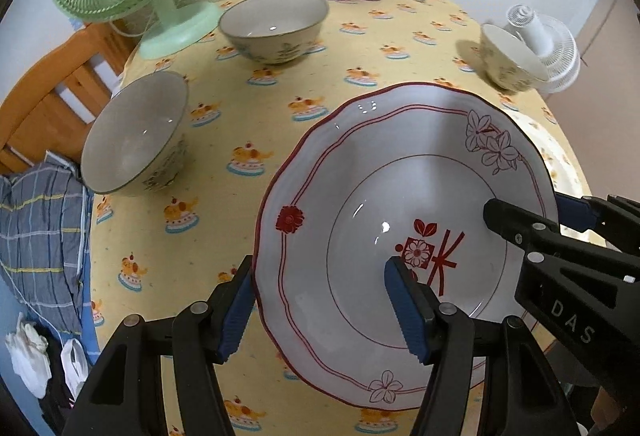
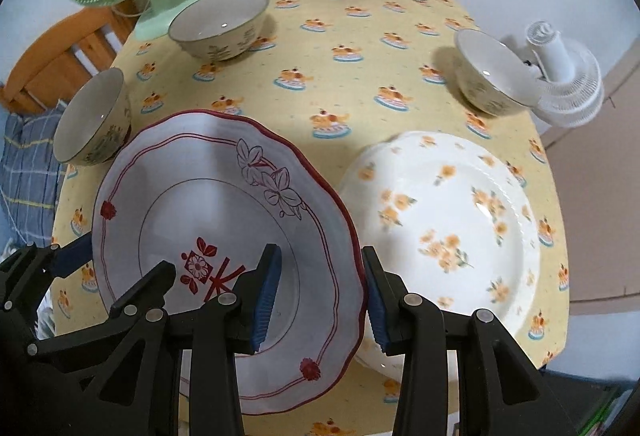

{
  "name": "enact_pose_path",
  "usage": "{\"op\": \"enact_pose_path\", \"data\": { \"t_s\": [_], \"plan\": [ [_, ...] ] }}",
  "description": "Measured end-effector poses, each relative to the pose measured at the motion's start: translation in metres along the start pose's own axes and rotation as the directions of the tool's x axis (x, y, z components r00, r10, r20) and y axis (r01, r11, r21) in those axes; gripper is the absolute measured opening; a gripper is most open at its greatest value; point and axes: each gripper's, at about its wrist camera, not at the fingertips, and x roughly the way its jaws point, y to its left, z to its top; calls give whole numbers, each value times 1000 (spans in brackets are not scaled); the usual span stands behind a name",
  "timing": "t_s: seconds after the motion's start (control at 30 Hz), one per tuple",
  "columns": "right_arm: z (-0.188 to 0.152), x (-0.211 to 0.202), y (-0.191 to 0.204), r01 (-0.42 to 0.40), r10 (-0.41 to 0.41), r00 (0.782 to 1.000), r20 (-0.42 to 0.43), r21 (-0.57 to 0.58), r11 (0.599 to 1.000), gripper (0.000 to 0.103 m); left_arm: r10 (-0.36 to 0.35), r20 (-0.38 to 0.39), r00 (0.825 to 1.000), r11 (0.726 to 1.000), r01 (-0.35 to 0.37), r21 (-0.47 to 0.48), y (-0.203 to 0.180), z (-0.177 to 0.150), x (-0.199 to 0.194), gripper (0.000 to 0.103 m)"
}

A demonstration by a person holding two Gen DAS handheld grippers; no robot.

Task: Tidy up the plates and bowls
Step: 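Carry the red-rimmed plate over the orange-flower plate stack with both grippers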

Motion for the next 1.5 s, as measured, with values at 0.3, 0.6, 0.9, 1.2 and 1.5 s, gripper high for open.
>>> {"op": "enact_pose_path", "data": {
  "t_s": [0.3, 0.6, 0.9, 1.2, 1.5],
  "plan": [
    [-12, -6, -52, -14, 13, 1000, 8, 17, 1000, 44, 11, 5, 1000, 1000, -11, 2, -51, 3, -1, 65],
    [-15, 0, -122, -7, 7, 1000, -10, 12, 1000, 44, 3, -15, 1000, 1000, -3, -9, -115, 13, 11, 65],
    [-14, 10, -172, 8, -7, 1000, -22, 14, 1000, 44, 1, -26, 1000, 1000, -1, -6, -159, 23, 28, 65],
    [-11, 19, -197, 5, -4, 1000, -29, 36, 999, 44, 15, -17, 1000, 1000, -15, 6, -180, 35, 40, 65],
    [-5, 31, -207, -16, 19, 999, -48, 62, 998, 44, 14, -34, 999, 1000, -14, -5, -184, 43, 54, 66]
  ]
}}
